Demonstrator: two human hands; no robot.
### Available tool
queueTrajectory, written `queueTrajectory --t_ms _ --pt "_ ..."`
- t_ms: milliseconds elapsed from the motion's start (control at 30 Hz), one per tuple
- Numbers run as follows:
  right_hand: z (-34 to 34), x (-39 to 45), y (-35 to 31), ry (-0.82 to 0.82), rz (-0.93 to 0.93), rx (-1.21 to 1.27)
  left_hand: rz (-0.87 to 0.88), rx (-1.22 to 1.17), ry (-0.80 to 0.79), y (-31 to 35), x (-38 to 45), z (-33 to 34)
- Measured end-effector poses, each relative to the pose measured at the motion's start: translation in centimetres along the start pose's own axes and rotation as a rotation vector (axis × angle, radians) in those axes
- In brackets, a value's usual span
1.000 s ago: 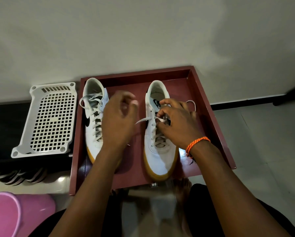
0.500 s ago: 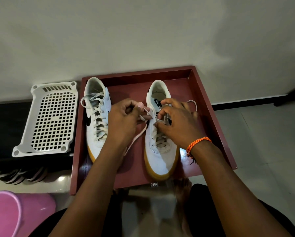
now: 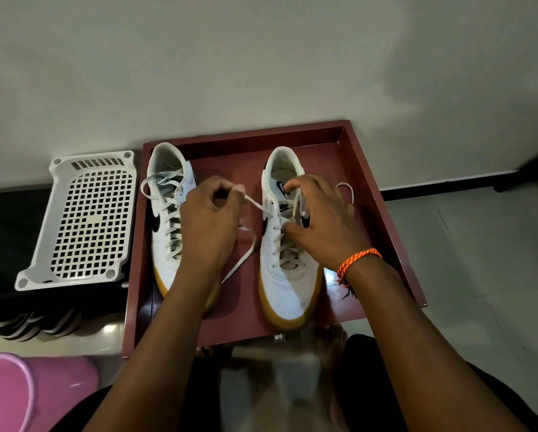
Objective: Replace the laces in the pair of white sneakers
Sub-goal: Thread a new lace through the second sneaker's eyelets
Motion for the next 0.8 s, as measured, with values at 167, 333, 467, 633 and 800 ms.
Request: queueTrajectory --t_ms 167,333,467,633,800 --pt "-0.7 0.0 1.1 0.107 0.085 0.112 0.217 0.380 -0.020 0.1 -0.2 0.9" --pt "-0.2 -0.5 2.6 -0.035 0.179 -0.106 0.374 0.448 -0.165 0.7 -1.6 4.2" --pt "-0.8 -0.6 3.0 0.068 0.158 -0.223 0.414 0.637 -0.255 0.0 -2.7 6.7" --pt "-3.3 -0.8 3.3 0.296 0.087 -0.106 0.419 0.732 -0.231 0.5 -3.0 8.2" --pt "-3.3 -1.0 2.8 0.235 -0.056 0.093 0.378 0.636 -0.153 0.7 -2.8 8.6"
Point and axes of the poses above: each hand's wrist, its own x-axis towards the middle knuckle, its own z-axis out of the palm, y = z × x, the point moved 7 cm from there along x, towards the middle knuckle, and after that the axes turned 10 degrees about -x, right-handed, at the moved point
